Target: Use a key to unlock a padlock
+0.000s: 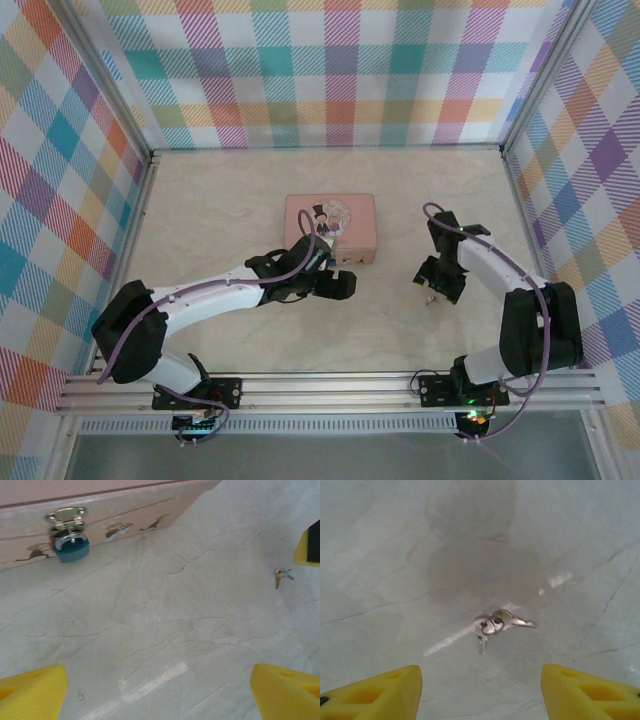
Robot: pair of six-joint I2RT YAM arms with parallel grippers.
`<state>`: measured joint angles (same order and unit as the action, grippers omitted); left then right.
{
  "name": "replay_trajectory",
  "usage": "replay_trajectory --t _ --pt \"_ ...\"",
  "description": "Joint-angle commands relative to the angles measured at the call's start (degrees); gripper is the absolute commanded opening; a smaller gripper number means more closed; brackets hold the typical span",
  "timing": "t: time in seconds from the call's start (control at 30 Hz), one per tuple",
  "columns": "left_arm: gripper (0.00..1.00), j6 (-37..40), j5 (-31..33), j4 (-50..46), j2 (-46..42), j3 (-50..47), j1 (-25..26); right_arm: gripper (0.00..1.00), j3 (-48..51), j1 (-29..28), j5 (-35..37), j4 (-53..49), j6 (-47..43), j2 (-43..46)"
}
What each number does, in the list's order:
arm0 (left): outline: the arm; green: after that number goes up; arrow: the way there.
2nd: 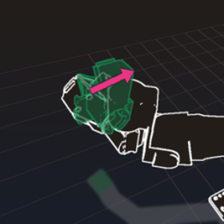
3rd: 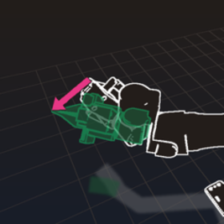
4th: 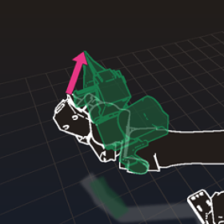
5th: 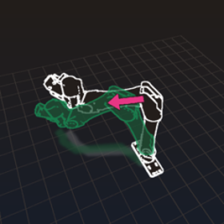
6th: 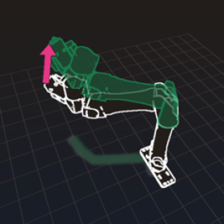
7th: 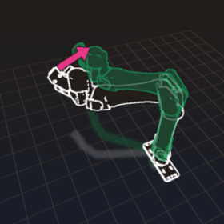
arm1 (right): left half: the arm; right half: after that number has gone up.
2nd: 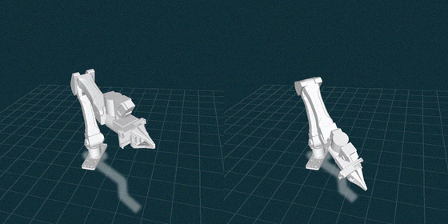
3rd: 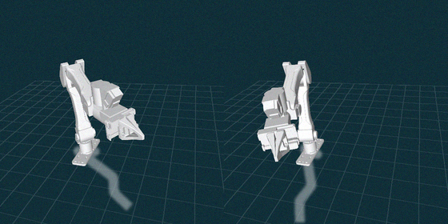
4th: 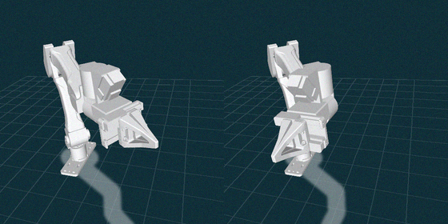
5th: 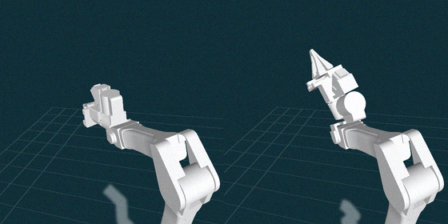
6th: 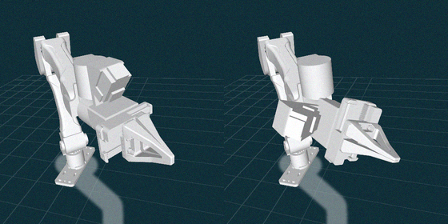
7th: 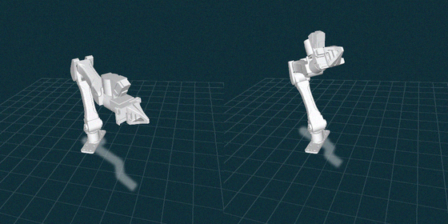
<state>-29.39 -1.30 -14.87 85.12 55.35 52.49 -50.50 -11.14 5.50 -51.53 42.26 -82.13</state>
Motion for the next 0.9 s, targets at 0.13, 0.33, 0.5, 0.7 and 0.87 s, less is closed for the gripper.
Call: replay_trajectory --t 0.13,0.33,0.5,0.7,0.87 --pt "0.93 -0.41 1.54 0.08 1.27 1.91 1.56 0.58 5.09 2.86 -3.38 1.99 11.33 3.49" --pt "0.93 -0.87 2.25 0.18 0.84 1.09 1.91 0.58 7.37 4.42 -4.29 5.33 16.11 5.08" --pt "0.93 -0.94 2.4 -0.16 0.75 1.11 2.0 0.58 6.84 5.11 -3.86 7.12 17.5 4.15" --pt "0.93 -1.21 2.71 -0.39 0.84 0.98 2.09 0.57 6.45 5.8 -4.72 9.24 18.21 0.92" --pt "0.93 -1.36 3.06 -0.52 0.74 0.81 2.09 0.57 7.6 5.8 -6.2 11.68 19.15 -1.39"
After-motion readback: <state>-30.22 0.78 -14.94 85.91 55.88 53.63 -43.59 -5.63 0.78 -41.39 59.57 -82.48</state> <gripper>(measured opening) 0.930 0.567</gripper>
